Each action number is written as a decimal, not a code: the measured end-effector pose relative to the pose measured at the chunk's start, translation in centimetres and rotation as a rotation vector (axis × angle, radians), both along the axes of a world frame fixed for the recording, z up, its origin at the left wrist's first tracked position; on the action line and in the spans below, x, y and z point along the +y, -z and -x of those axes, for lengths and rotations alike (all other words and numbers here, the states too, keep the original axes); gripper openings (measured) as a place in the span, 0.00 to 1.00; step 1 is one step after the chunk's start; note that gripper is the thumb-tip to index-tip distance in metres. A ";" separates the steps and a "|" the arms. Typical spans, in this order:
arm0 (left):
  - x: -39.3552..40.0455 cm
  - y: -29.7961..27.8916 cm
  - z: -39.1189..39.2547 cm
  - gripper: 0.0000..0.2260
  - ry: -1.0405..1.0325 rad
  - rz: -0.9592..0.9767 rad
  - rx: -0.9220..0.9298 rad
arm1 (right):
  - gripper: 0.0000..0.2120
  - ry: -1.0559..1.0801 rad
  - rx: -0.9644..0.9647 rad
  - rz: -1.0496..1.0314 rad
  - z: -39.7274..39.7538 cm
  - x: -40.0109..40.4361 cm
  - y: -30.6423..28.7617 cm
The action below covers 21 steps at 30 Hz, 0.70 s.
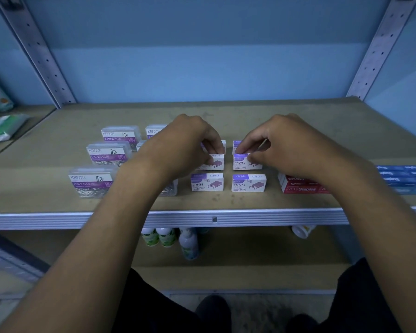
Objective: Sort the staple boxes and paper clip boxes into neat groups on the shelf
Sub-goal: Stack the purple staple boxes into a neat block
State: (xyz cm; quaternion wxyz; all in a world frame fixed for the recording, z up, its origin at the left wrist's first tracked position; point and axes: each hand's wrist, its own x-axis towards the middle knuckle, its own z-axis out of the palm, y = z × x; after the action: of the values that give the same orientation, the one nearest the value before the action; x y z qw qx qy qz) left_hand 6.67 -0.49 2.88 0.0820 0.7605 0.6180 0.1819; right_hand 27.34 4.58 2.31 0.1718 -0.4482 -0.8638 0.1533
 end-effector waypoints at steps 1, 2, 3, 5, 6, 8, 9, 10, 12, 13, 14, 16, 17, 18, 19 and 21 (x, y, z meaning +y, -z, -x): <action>-0.1 -0.2 0.0 0.11 0.000 0.000 -0.002 | 0.11 -0.001 0.009 -0.001 0.0 -0.1 -0.1; -0.3 -0.3 0.0 0.11 0.000 -0.002 -0.003 | 0.10 -0.003 0.016 -0.004 0.0 -0.3 -0.2; -0.5 -0.5 0.0 0.11 0.001 -0.005 -0.001 | 0.10 -0.007 0.020 -0.009 0.0 -0.4 -0.4; -0.9 -0.8 0.1 0.11 0.003 -0.011 0.006 | 0.10 -0.015 0.027 -0.023 0.0 -0.7 -0.6; -1.1 -1.0 0.1 0.11 0.002 -0.013 0.012 | 0.10 -0.019 0.028 -0.029 -0.1 -0.8 -0.6; -1.4 -1.3 0.1 0.11 -0.001 -0.011 0.022 | 0.10 -0.023 0.018 -0.039 -0.2 -1.0 -0.7; -1.5 -1.4 0.0 0.12 -0.002 -0.006 0.022 | 0.10 -0.024 0.009 -0.041 -0.3 -1.1 -0.8; -1.7 -1.5 0.0 0.12 -0.003 -0.001 0.022 | 0.10 -0.025 0.003 -0.039 -0.3 -1.2 -0.9; -2.0 -1.6 -0.1 0.12 -0.007 0.006 0.023 | 0.10 -0.024 -0.007 -0.030 -0.4 -1.4 -1.0; -2.1 -1.6 -0.2 0.12 -0.009 0.011 0.024 | 0.10 -0.025 -0.017 -0.028 -0.5 -1.5 -1.0; -2.3 -1.6 -0.2 0.11 -0.009 0.016 0.028 | 0.10 -0.027 -0.027 -0.026 -0.5 -1.6 -1.0; -2.5 -1.6 -0.3 0.11 -0.006 0.025 0.041 | 0.10 -0.033 -0.033 -0.023 -0.4 -1.8 -1.0; -2.5 -1.7 -0.4 0.11 -0.003 0.027 0.044 | 0.10 -0.036 -0.030 -0.019 -0.5 -1.9 -1.0; -2.6 -1.7 -0.4 0.11 -0.001 0.029 0.044 | 0.11 -0.037 -0.024 -0.013 -0.5 -2.0 -1.1; -2.6 -1.7 -0.4 0.11 0.000 0.029 0.042 | 0.11 -0.036 -0.021 -0.006 -0.5 -2.1 -1.1; -2.6 -1.6 -0.4 0.11 -0.004 0.037 0.034 | 0.11 -0.038 -0.022 0.006 -0.4 -2.3 -1.0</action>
State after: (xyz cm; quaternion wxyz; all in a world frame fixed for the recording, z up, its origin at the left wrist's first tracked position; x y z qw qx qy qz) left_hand 7.09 -3.10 4.52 0.0855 0.7606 0.6239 0.1577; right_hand 27.77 2.31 3.31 0.1578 -0.4340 -0.8735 0.1543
